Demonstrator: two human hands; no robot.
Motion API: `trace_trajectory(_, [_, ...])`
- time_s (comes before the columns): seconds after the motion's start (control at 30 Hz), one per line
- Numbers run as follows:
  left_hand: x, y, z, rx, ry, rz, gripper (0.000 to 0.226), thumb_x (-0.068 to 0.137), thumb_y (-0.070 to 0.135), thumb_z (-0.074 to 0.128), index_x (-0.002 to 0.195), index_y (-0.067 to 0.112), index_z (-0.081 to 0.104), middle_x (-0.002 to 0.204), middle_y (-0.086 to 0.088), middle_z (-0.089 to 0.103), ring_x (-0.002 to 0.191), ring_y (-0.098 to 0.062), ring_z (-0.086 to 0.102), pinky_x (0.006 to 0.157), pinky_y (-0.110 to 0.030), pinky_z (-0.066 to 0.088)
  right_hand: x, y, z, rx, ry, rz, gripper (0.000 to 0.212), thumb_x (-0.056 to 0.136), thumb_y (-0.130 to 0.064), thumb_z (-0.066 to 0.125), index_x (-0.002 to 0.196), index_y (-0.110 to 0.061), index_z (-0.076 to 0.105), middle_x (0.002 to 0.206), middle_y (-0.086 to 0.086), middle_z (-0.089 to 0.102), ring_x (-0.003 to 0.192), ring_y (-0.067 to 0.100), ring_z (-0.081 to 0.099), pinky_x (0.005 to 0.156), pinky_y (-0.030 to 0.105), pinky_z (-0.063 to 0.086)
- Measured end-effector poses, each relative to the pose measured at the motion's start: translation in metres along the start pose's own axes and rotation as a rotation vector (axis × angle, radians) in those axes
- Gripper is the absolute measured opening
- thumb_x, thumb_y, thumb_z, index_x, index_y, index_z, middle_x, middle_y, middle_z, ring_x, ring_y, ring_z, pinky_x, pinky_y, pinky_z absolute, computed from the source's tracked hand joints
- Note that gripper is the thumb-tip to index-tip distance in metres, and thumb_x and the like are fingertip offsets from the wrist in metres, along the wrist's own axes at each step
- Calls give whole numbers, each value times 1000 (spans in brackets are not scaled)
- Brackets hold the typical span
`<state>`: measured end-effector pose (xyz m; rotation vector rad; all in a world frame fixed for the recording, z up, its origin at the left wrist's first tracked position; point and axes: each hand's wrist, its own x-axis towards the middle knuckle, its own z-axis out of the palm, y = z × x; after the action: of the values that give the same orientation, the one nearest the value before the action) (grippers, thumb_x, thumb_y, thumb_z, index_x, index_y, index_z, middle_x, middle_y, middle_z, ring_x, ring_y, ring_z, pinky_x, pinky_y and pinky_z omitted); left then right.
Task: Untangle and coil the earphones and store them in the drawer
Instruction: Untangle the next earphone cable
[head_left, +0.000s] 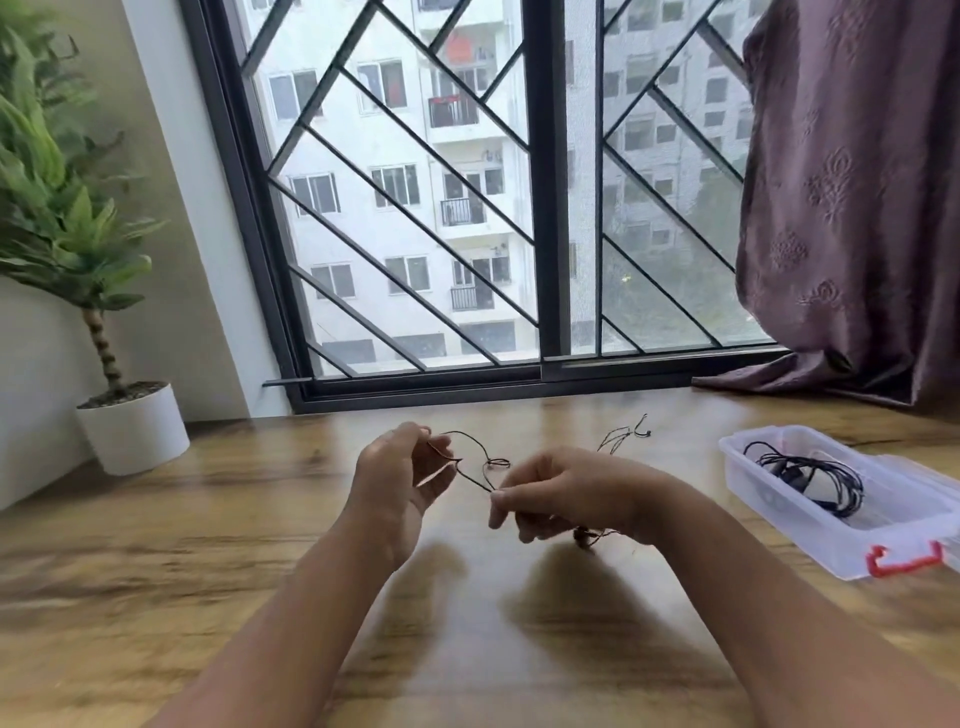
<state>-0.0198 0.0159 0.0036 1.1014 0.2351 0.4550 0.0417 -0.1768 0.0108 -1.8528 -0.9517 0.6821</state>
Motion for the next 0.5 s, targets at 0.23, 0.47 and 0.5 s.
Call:
trace_trajectory(0.23, [-7,-5,2,365,-233,97,14,95,22,63,99,9,63,56,4,39,47,-11,38,46,-24,40,15,21,-2,-313,461,43,18,93,-32,72,105,-20,71,91,-4,71,82,15,72,73,35,65])
trace_trajectory(0.47, [-23,-1,6,664,-605,175,15,96,20,64,97,16,78,58,-2,44,50,-14,32,44,-24,29,22,36,-5,-390,678,6,74,82,-45,79,146,-34,45,120,4,64,100,13,59,84,30,52])
trace_trajectory(0.5, [-25,-1,7,712,-648,183,15,94,21,64,96,17,79,63,-6,45,52,-14,33,46,-24,29,23,36,-5,-331,688,14,67,84,-42,77,144,-35,48,115,3,66,97,15,64,85,36,57])
